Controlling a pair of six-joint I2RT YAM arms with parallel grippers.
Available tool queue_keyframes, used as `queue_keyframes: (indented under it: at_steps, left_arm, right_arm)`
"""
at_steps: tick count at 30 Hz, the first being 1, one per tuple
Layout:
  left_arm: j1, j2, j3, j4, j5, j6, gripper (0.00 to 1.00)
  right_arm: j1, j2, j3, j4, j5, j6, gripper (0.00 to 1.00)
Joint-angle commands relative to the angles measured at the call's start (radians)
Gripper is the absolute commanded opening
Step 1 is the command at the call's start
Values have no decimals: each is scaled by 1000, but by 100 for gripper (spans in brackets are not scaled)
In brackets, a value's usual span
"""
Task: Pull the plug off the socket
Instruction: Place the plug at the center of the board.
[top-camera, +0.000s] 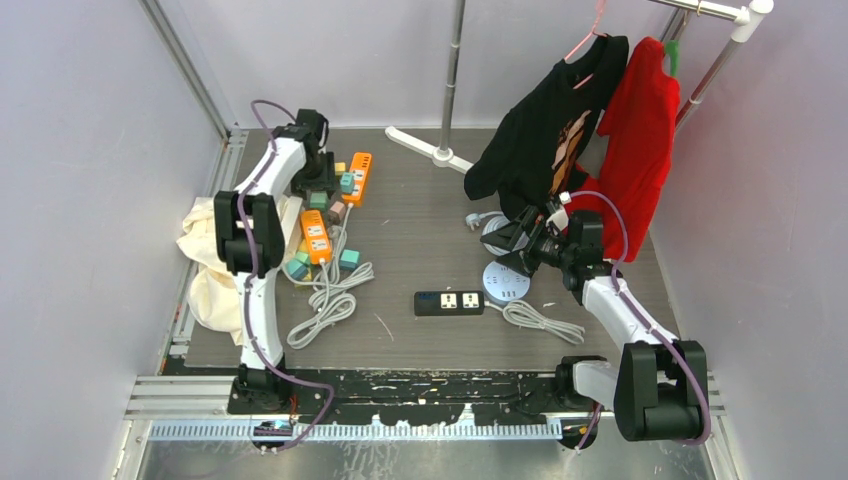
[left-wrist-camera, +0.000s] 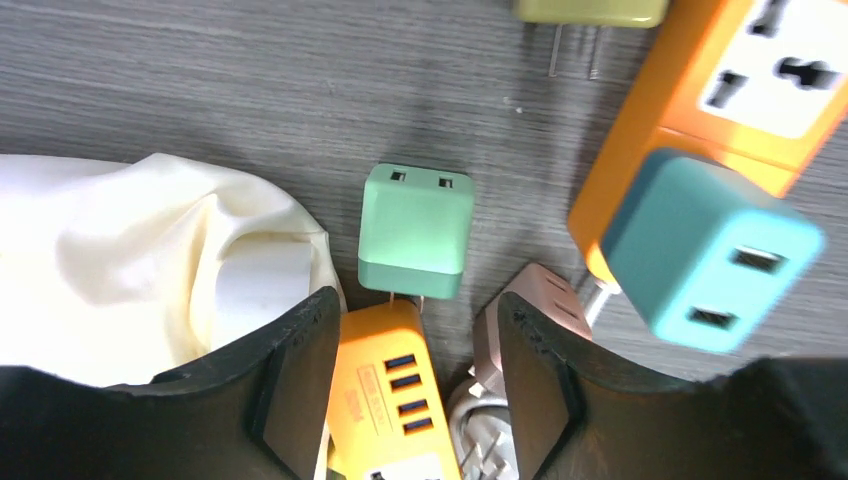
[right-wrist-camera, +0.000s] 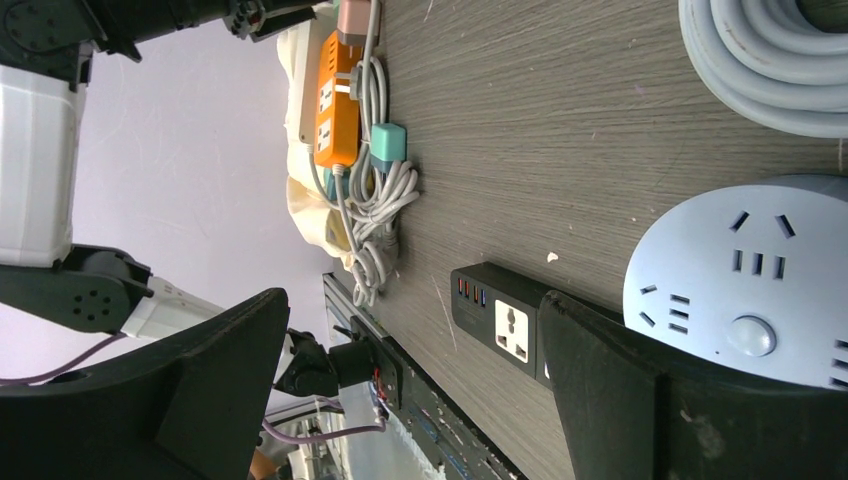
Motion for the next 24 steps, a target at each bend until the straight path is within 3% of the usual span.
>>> queue_keyframes:
  at_steps: [1, 6, 15, 24]
  left_arm:
    - [4, -122, -14, 58, 50, 28, 61]
    - [4, -190, -61, 100, 165, 37, 61]
    - [2, -378, -371, 418, 629, -66, 64]
    - [-58, -406, -563, 549, 570, -100, 59]
  right_arm:
    - [-6, -35, 16, 22, 4, -11, 100]
    - [-7, -38, 16, 24, 4, -12, 100]
    - [-9, -38, 14, 25, 5, -15, 100]
    - [-9, -37, 10, 25, 9, -20, 100]
